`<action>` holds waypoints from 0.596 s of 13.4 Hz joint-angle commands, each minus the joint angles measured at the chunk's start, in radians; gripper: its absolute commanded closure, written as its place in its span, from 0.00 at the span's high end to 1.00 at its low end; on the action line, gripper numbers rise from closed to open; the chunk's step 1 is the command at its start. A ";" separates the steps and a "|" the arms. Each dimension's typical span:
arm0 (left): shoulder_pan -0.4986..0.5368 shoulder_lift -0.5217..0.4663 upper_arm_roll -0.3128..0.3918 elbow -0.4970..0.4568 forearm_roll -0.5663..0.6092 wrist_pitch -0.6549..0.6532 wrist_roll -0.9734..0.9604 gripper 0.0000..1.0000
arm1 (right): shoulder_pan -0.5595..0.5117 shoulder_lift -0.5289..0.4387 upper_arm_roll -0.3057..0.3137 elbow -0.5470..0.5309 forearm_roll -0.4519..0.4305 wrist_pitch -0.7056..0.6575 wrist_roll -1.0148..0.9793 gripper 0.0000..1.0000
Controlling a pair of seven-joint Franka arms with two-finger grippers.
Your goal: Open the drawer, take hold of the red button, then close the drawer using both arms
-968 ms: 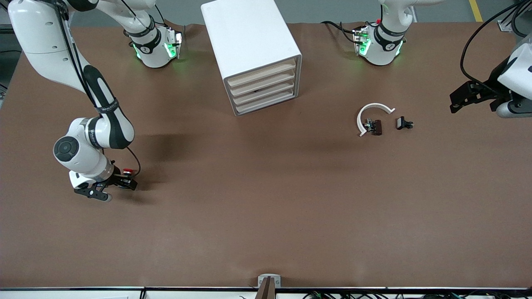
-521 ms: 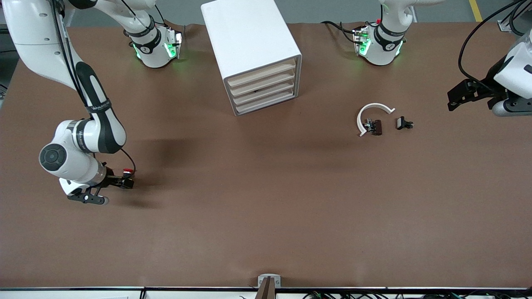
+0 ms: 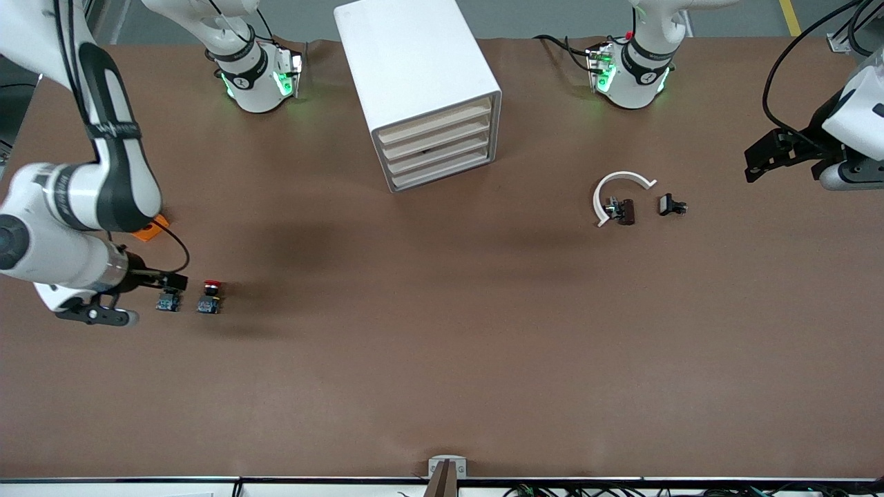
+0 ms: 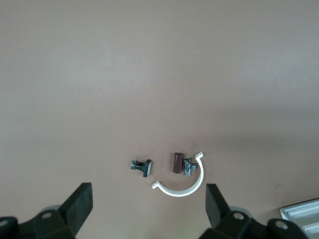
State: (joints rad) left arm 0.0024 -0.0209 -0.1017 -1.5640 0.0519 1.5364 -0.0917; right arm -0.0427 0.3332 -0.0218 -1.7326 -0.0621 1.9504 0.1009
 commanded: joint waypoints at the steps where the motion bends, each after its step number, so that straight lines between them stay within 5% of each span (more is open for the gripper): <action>1: 0.004 -0.025 0.005 -0.019 -0.009 -0.004 0.027 1.00 | -0.020 -0.097 0.006 0.004 -0.002 -0.092 -0.047 1.00; 8: 0.010 -0.022 0.005 -0.025 -0.010 -0.009 0.029 1.00 | -0.062 -0.259 0.005 0.001 0.002 -0.252 -0.122 1.00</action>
State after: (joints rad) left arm 0.0061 -0.0229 -0.0988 -1.5721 0.0519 1.5339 -0.0916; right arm -0.0799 0.1193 -0.0268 -1.7127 -0.0618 1.7176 0.0085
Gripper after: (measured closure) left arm 0.000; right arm 0.000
